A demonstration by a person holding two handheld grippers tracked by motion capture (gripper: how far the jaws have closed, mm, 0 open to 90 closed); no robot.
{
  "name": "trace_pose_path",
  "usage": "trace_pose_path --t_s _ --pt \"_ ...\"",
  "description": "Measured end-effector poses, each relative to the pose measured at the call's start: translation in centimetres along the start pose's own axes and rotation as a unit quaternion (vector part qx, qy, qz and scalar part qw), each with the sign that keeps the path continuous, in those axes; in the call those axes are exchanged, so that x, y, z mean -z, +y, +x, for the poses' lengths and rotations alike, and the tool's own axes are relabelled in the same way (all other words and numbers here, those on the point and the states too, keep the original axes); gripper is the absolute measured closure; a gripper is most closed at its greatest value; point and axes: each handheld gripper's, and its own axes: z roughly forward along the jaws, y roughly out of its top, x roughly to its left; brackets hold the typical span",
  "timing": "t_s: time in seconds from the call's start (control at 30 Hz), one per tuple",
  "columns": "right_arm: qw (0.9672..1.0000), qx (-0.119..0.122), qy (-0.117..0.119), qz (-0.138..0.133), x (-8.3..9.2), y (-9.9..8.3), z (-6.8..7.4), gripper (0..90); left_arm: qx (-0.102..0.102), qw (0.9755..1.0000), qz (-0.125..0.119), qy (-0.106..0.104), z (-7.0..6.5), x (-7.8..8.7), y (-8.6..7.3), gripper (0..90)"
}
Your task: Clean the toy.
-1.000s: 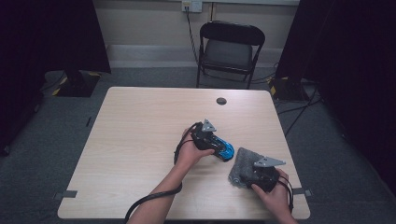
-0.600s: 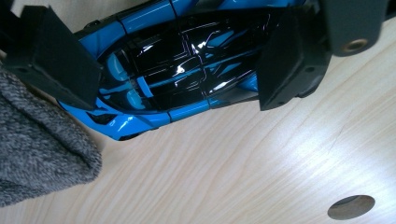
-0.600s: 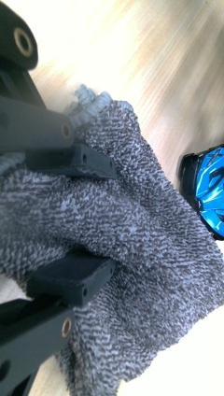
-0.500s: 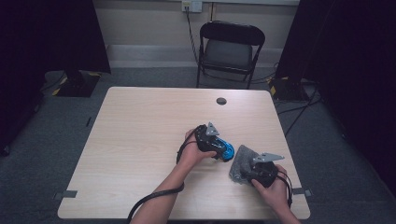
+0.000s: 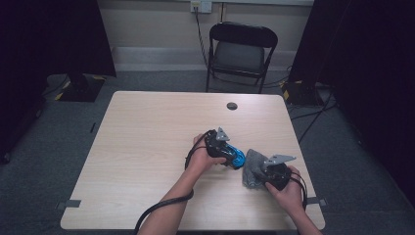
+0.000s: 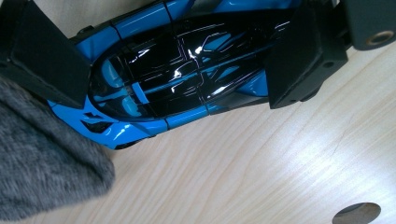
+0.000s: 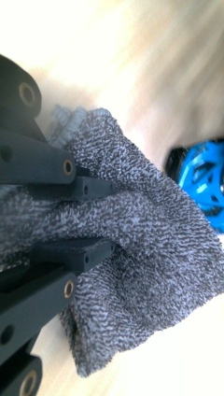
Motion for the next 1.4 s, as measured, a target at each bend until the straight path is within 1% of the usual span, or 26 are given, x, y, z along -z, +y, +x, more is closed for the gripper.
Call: trace_pose_path --t_s 0.07,0.1,0.13,0.17,0.23,0.27,0.3,0.33,0.37,0.43,0.5,0.57,0.67,0.77,0.83,0.9,0.97,1.03,1.1,1.13,1.2,1.27,1.33,1.37,1.4 --pt "0.9999 -0.013 -0.001 0.0 -0.3 0.5 -0.7 74.6 0.0 1.0 0.002 0.0 0.0 0.0 0.0 6.5" --pt "0.9999 -0.015 -0.005 0.005 -0.5 0.8 -1.0 74.8 -0.001 1.0 0.002 0.001 0.0 0.0 0.0 6.5" --pt "0.9998 -0.012 -0.008 0.013 -0.8 1.0 -1.4 75.1 0.002 1.0 -0.001 0.001 -0.1 0.0 0.0 6.5" --pt "0.9997 -0.014 -0.005 0.019 -1.1 1.2 -1.7 75.3 0.001 1.0 -0.002 0.001 -0.1 0.0 0.0 6.5" --pt "0.9996 -0.016 -0.002 0.023 -1.6 1.7 -2.0 75.3 0.004 1.0 -0.004 0.001 -0.1 0.0 -0.1 6.5" --pt "0.9996 -0.009 0.005 0.026 -1.8 2.0 -2.0 75.3 0.002 1.0 -0.004 0.001 0.0 0.0 -0.1 6.5" --pt "0.9995 0.005 0.007 0.029 -2.0 2.3 -1.8 75.5 0.002 1.0 -0.005 0.002 0.0 0.0 -0.1 6.5" --pt "0.9994 0.011 0.011 0.03 -2.1 2.4 -1.6 75.8 0.0 1.0 -0.004 0.003 0.1 0.0 -0.2 6.4" --pt "0.9993 0.015 0.021 0.029 -2.1 2.5 -1.4 75.9 0.004 1.0 -0.007 0.004 0.0 0.0 -0.2 6.2" --pt "0.9992 0.02 0.024 0.024 -2.1 2.4 -1.0 76.0 0.005 0.9999 -0.01 0.006 0.0 0.0 -0.3 5.8" --pt "0.9991 0.011 0.038 0.015 -2.1 2.1 -0.7 76.3 0.006 0.9999 -0.009 0.007 0.0 0.0 -0.3 5.6" --pt "0.9987 0.007 0.049 0.008 -2.0 1.8 -0.5 76.7 0.007 0.9999 -0.009 0.008 0.0 0.0 -0.2 5.5" --pt "0.9972 -0.007 0.074 0.001 -1.9 1.5 0.2 77.0 0.007 0.9999 -0.01 0.008 -0.1 0.0 -0.2 5.5" --pt "0.9956 -0.01 0.093 -0.003 -1.9 1.3 1.0 77.1 0.007 0.9999 -0.01 0.008 -0.1 -0.1 -0.2 5.4" --pt "0.9952 -0.007 0.098 -0.003 -2.0 1.3 1.4 77.2 0.007 0.9999 -0.01 0.008 -0.2 -0.1 -0.2 5.4" --pt "0.994 -0.014 0.108 -0.004 -2.1 1.3 1.6 77.2 0.008 0.9999 -0.011 0.009 -0.2 -0.1 -0.2 5.4" --pt "0.9927 -0.016 0.12 -0.006 -2.1 1.3 2.1 77.2 0.008 0.9999 -0.012 0.009 -0.2 -0.1 -0.2 5.4" --pt "0.9926 -0.015 0.12 -0.006 -2.2 1.4 2.4 77.2 0.008 0.9998 -0.012 0.009 -0.2 -0.1 -0.3 5.4" --pt "0.9912 -0.019 0.131 -0.007 -2.3 1.4 2.6 77.2 0.008 0.9998 -0.012 0.009 -0.2 -0.1 -0.3 5.4" --pt "0.9912 -0.019 0.131 -0.007 -2.4 1.4 2.6 77.2 0.008 0.9998 -0.013 0.009 -0.3 -0.1 -0.3 5.4" --pt "0.9892 -0.024 0.144 -0.008 -2.4 1.4 2.9 77.3 0.009 0.9998 -0.013 0.009 -0.3 -0.1 -0.2 5.4" --pt "0.9889 -0.02 0.147 -0.007 -2.5 1.5 3.1 77.4 0.008 0.9998 -0.012 0.009 -0.3 -0.1 -0.2 5.4" --pt "0.9868 -0.02 0.161 -0.009 -2.6 1.5 3.4 77.4 0.009 0.9998 -0.013 0.009 -0.3 -0.1 -0.2 5.4" --pt "0.9864 -0.017 0.164 -0.008 -2.6 1.5 3.6 77.4 0.009 0.9998 -0.013 0.009 -0.3 -0.1 -0.2 5.5" --pt "0.985 -0.017 0.172 -0.007 -2.6 1.6 3.8 77.5 0.009 0.9998 -0.013 0.009 -0.3 -0.1 -0.2 5.4"
